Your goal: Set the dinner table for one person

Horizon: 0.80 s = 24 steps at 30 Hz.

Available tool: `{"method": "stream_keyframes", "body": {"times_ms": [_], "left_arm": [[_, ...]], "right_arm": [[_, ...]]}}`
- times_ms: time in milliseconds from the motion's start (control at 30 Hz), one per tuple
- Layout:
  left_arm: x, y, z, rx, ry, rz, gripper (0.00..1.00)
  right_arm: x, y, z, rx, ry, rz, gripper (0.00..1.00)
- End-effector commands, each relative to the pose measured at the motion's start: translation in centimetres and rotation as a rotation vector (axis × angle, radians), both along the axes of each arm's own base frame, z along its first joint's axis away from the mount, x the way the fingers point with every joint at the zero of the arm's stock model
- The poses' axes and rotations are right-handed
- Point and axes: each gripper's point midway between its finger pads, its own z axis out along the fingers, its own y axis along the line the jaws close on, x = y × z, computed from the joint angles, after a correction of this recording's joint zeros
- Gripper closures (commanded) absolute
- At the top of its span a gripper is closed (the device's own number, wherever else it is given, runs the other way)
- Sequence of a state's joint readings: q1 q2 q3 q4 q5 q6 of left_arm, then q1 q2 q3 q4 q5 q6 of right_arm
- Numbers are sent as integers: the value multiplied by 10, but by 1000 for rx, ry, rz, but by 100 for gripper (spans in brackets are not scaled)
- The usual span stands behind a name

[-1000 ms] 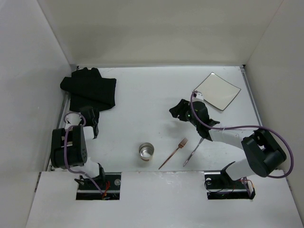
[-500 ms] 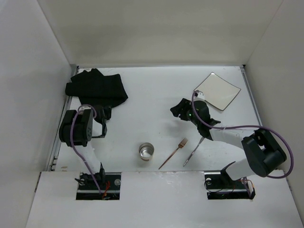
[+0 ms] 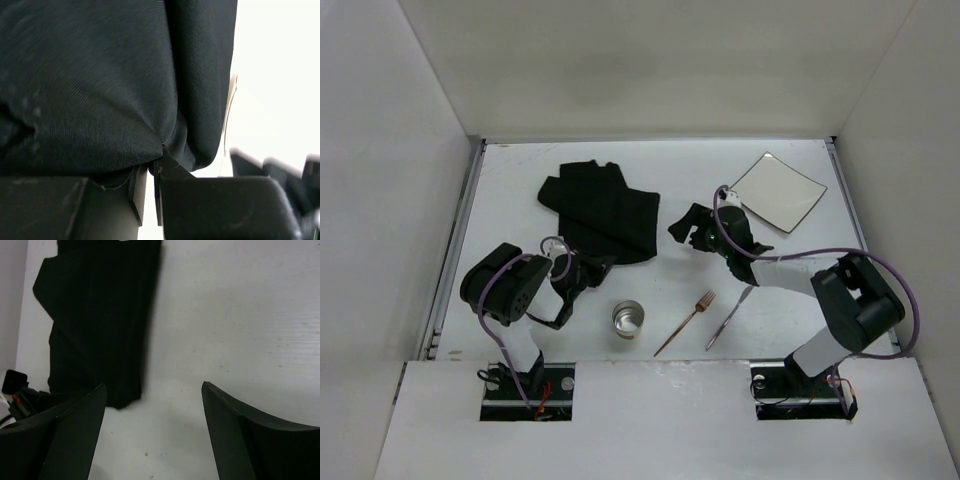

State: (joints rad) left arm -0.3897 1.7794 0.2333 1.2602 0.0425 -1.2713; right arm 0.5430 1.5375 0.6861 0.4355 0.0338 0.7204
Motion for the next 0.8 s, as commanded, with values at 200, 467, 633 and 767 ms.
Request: {"method": "stream_keyframes", "body": {"times_ms": [200, 467, 633, 767], "left_arm": [[-64, 1, -51, 105, 161, -103, 71], [-47, 8, -31, 48, 86, -73, 65], [-37, 23, -30, 106, 53, -33, 61], [-25, 41, -29, 153, 47, 34, 58]], "right_arm": [[41, 39, -11, 199, 123, -84, 21], [47, 8, -35, 155, 177, -261, 27], [64, 8, -35, 135, 191, -271, 30], [76, 5, -37, 145, 205, -280, 35]]}}
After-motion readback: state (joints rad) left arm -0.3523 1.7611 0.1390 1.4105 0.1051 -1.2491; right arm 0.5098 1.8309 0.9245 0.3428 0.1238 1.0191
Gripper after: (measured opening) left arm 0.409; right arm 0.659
